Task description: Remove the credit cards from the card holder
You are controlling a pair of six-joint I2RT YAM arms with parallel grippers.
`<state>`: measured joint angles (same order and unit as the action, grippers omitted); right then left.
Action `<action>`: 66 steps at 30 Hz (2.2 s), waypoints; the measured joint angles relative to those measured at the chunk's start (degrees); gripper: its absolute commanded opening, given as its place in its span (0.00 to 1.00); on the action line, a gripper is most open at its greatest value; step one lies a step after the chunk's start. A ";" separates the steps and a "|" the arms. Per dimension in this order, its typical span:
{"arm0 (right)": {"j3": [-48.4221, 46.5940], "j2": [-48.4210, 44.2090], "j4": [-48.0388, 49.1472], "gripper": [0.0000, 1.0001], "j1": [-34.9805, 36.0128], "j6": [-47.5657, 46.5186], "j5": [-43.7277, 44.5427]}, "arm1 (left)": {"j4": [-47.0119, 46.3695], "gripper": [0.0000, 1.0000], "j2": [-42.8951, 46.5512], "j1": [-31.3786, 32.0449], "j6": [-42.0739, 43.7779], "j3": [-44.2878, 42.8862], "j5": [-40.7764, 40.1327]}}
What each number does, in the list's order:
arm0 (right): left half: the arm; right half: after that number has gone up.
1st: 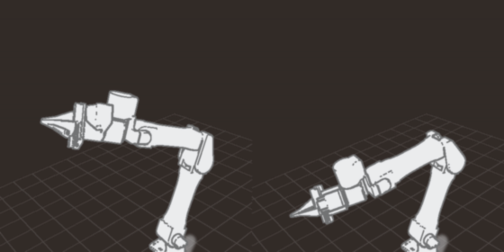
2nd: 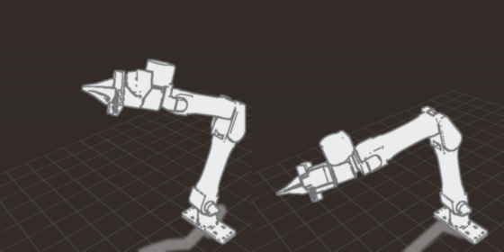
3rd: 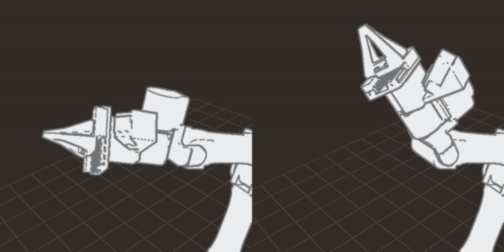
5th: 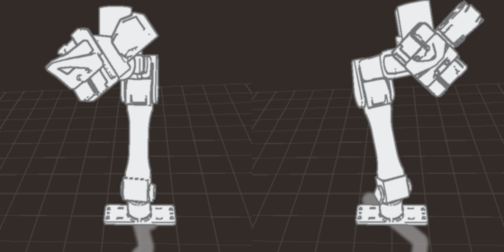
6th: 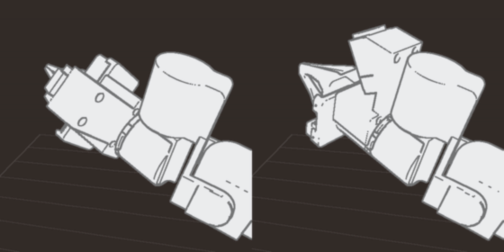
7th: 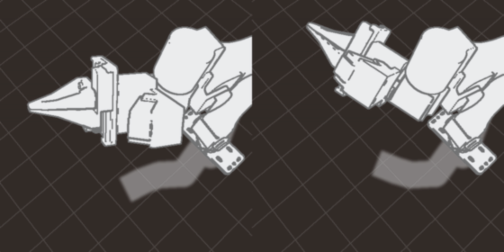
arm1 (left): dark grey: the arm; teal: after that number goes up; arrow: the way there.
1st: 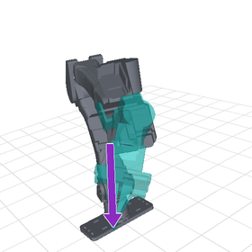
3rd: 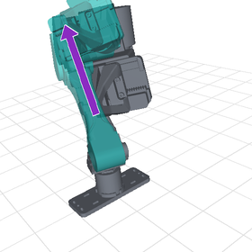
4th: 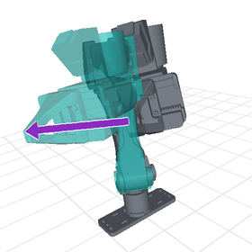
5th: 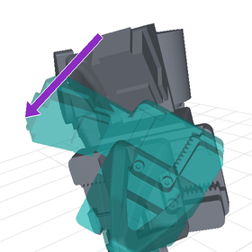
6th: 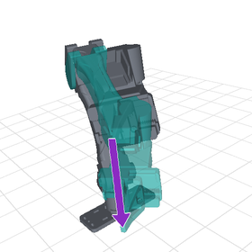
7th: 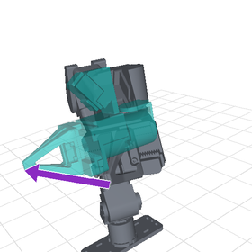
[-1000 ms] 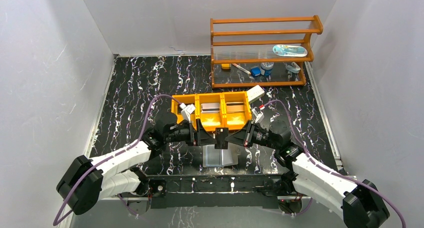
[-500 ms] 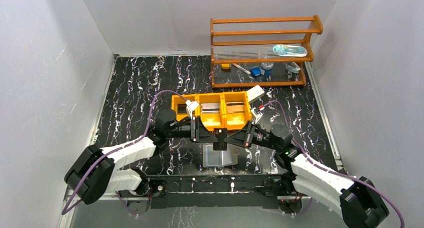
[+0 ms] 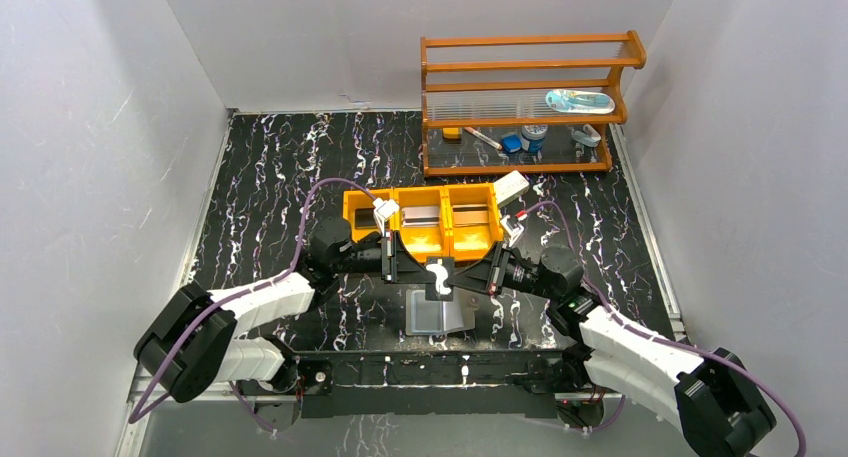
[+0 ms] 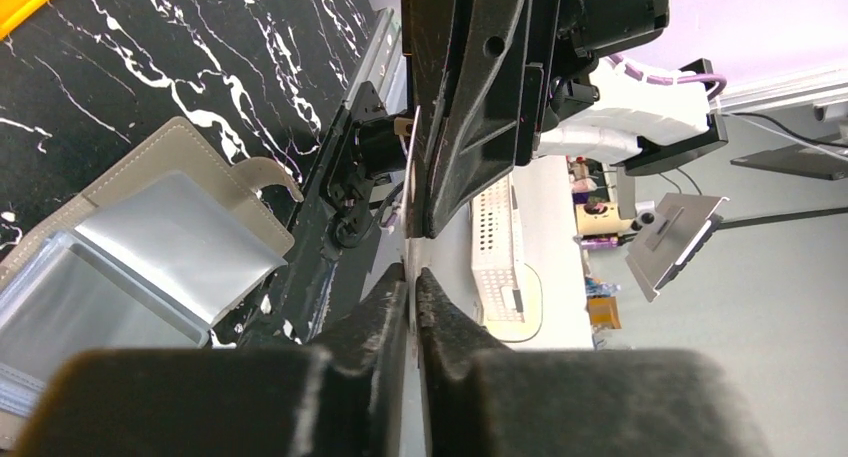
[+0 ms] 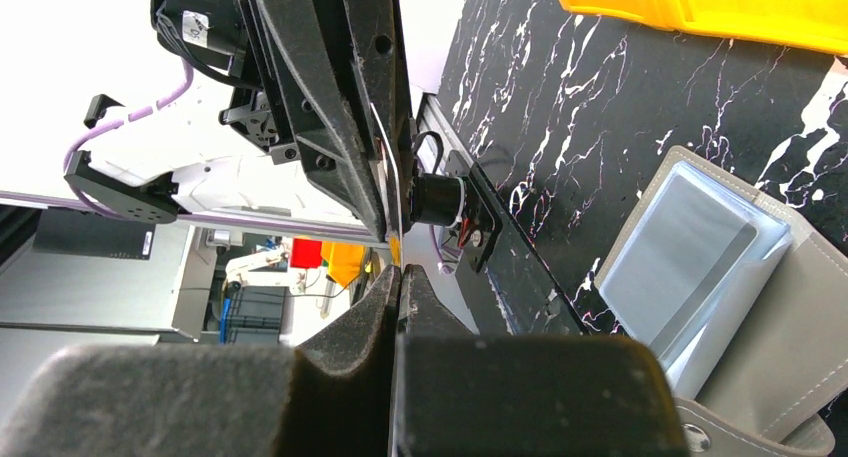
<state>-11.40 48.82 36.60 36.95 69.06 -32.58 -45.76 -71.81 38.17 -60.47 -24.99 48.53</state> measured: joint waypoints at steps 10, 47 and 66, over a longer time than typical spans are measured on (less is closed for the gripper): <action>0.98 -0.87 -1.16 0.59 -0.13 0.22 0.92 | 0.92 0.00 -0.15 -0.09 1.05 0.07 0.11; -30.82 1.66 -59.78 0.88 -0.13 -33.35 40.92 | 62.34 0.00 -9.31 -3.65 89.24 -36.89 -62.73; -31.58 3.58 -62.05 0.89 -0.35 -31.01 45.29 | 58.27 0.00 -12.98 -9.09 109.79 -33.05 -49.09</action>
<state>-42.98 52.40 -25.45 36.60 38.04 12.71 12.51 -84.79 29.08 49.32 -58.04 -0.56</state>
